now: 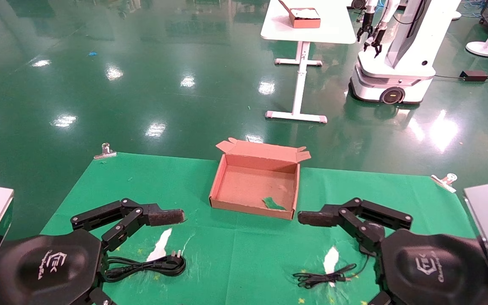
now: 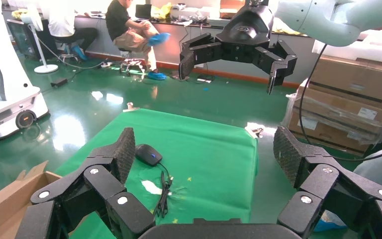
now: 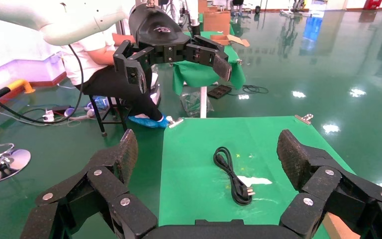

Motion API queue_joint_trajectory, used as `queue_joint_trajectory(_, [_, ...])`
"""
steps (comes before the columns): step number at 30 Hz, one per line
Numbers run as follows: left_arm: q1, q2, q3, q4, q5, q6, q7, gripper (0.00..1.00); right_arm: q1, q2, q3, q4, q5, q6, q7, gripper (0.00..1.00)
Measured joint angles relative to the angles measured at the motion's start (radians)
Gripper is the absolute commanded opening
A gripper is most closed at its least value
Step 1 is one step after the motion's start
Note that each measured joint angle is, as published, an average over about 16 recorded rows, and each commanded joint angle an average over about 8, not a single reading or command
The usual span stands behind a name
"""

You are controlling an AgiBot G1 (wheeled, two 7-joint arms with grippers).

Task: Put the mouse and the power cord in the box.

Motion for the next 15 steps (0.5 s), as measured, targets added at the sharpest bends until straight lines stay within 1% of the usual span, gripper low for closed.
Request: queue_joint_trajectory(15, [-0.001,0.001,0.001,0.001,0.001,-0.001,0.000,1.00,0.000,0.000,0.000,0.000,0.000,0.000,0.000,1.00])
